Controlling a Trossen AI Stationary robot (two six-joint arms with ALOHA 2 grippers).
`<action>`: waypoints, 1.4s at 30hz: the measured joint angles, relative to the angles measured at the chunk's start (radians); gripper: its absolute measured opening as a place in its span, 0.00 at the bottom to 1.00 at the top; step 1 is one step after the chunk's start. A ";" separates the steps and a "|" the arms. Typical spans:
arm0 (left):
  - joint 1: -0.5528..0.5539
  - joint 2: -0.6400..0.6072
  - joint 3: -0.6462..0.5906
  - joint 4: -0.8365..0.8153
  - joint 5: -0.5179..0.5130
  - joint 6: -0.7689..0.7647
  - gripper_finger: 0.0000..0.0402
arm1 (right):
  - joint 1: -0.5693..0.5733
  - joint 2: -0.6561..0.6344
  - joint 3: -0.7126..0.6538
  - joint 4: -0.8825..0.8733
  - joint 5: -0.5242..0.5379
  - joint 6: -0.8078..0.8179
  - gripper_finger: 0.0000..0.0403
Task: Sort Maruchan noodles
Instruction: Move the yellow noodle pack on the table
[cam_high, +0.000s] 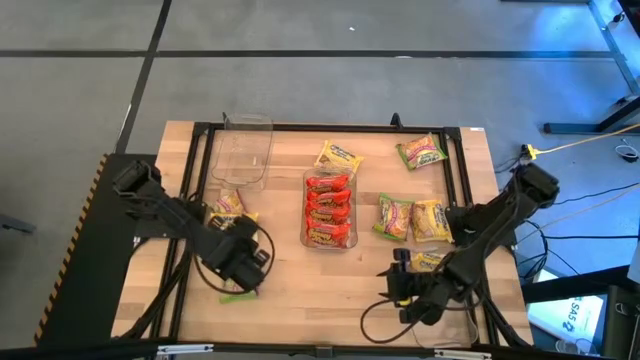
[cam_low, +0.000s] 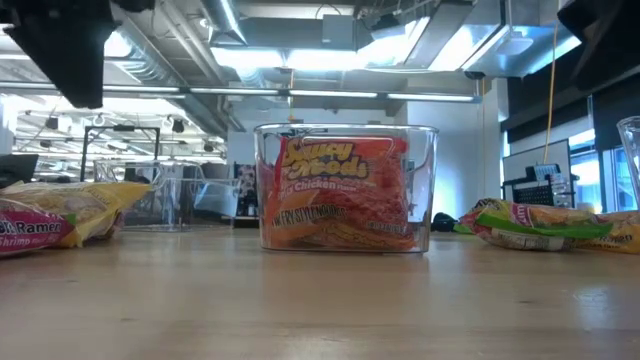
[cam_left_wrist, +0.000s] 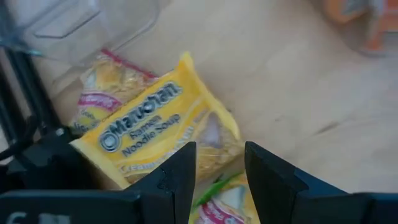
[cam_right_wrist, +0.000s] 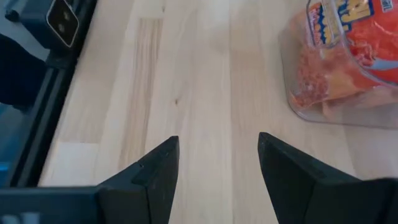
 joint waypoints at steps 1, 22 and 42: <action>0.012 0.000 -0.013 0.000 0.010 0.002 0.32 | -0.004 0.006 0.001 0.006 0.002 -0.002 0.50; 0.117 0.004 -0.319 0.586 0.151 0.222 0.32 | -0.010 0.064 0.001 0.002 0.027 -0.078 0.50; 0.056 0.184 -0.336 1.411 0.170 0.558 0.32 | -0.010 0.078 0.001 0.094 0.027 -0.048 0.50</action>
